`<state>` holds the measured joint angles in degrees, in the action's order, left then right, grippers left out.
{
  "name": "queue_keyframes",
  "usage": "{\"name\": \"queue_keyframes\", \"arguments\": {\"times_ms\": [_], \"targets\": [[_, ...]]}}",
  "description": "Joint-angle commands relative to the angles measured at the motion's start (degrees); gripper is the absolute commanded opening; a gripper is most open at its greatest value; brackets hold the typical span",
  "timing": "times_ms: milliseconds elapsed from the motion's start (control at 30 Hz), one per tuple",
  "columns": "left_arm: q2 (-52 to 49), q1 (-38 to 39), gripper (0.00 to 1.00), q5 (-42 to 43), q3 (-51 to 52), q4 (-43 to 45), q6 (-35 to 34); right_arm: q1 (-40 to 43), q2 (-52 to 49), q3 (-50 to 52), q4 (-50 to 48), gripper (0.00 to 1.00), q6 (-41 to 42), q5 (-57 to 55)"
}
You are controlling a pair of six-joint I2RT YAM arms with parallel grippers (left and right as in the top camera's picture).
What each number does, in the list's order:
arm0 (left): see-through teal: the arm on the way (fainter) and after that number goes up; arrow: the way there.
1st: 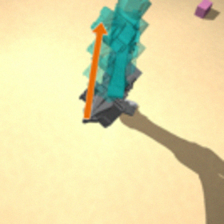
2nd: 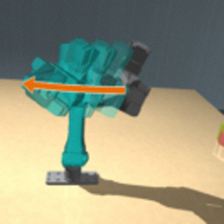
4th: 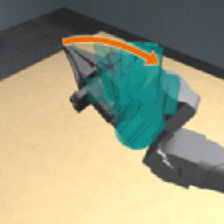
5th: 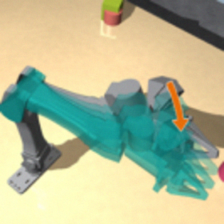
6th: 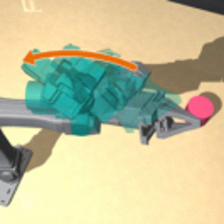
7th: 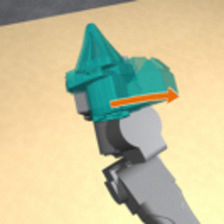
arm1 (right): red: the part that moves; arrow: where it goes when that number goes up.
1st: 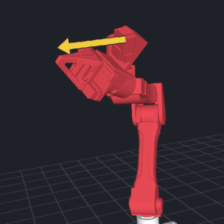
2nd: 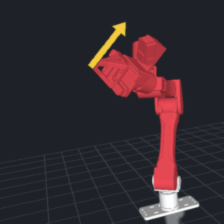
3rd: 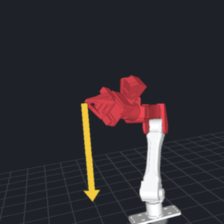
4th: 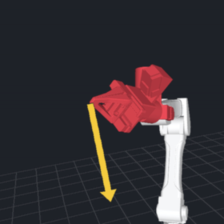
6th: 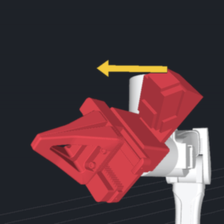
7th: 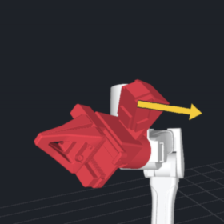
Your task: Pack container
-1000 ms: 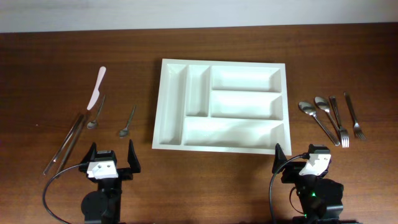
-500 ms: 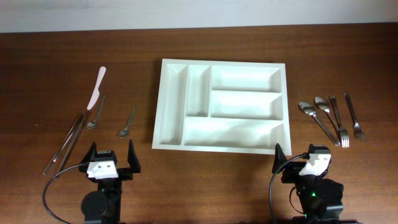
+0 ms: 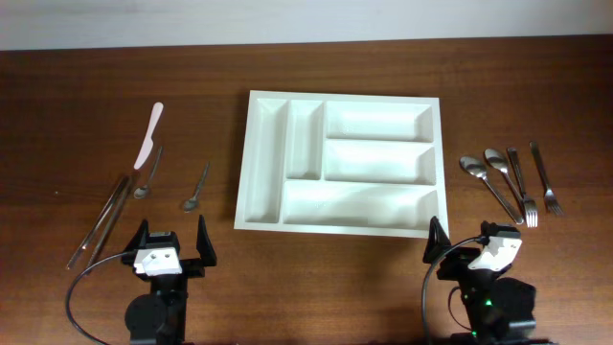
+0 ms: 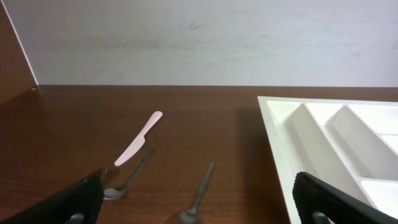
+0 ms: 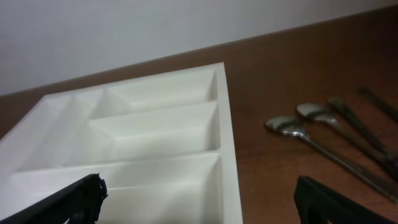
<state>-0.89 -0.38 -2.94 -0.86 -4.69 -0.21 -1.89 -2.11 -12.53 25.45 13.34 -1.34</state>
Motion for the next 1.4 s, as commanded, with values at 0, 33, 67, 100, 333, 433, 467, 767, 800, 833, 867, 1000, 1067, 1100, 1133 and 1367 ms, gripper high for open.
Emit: {"name": "queue_keyframes", "arguments": {"times_ms": [0, 33, 67, 100, 333, 433, 467, 767, 800, 833, 867, 1000, 1067, 1100, 1133, 1367], "targets": [[0.55, 0.24, 0.99, 0.63, 0.28, 0.00, -0.17, 0.42, -5.44, -13.46, 5.27, 0.99, -3.96, -1.05], [0.55, 0.24, 0.99, 0.63, 0.28, 0.00, -0.17, 0.42, -9.16, -19.04, 8.70, 0.99, -5.03, -2.08], [0.55, 0.24, 0.99, 0.66, 0.28, 0.00, -0.17, 0.42, -13.70, -25.51, 12.57, 0.99, -5.16, -3.50], [0.55, 0.24, 0.99, 0.66, 0.28, 0.00, -0.17, 0.44, -17.51, -30.67, 15.69, 0.99, -5.99, -3.93], [0.55, 0.22, 0.99, 0.63, 0.28, 0.00, -0.17, 0.48, -46.86, -68.81, 44.65, 0.99, -17.31, -12.11], [0.55, 0.22, 0.99, 0.66, 0.28, 0.00, -0.17, 0.48, -56.59, -78.05, 52.37, 0.99, -17.09, -21.00], [0.55, 0.24, 0.99, 0.63, 0.28, 0.00, -0.17, 0.76, -58.21, -78.79, 52.50, 0.99, -16.94, -21.14], [0.55, 0.24, 0.99, 0.66, 0.28, 0.00, -0.17, 18.08, -75.34, -78.75, 48.74, 0.99, -13.92, -5.86], [0.55, 0.24, 0.99, 0.63, 0.28, 0.00, -0.17, 20.57, -77.48, -78.75, 47.98, 0.99, -13.94, -1.40], [0.55, 0.24, 0.99, 0.63, 0.28, 0.00, -0.17, 21.97, -78.77, -78.75, 47.54, 0.99, -13.94, 1.57], [0.55, 0.24, 0.99, 0.63, 0.28, 0.00, -0.17, 24.30, -81.35, -78.77, 46.75, 0.99, -13.94, 7.04], [0.55, 0.24, 0.99, 0.63, 0.28, 0.00, -0.17, 28.76, -89.90, -78.75, 44.04, 0.99, -13.94, 17.64], [0.55, 0.22, 0.99, 0.63, 0.28, 0.00, -0.17, 29.40, -93.61, -78.75, 42.14, 0.99, -13.94, 20.63], [0.55, 0.24, 0.99, 0.66, 0.28, 0.00, -0.17, 29.40, -95.30, -78.75, 41.09, 0.99, -13.94, 21.55], [0.55, 0.24, 0.99, 0.63, 0.28, 0.00, -0.17, 29.27, -97.85, -78.75, 39.58, 0.99, -13.94, 22.18], [0.55, 0.24, 0.99, 0.66, 0.28, 0.00, -0.17, 30.14, -104.98, -78.77, 34.18, 0.99, -4.20, 15.74]]}}
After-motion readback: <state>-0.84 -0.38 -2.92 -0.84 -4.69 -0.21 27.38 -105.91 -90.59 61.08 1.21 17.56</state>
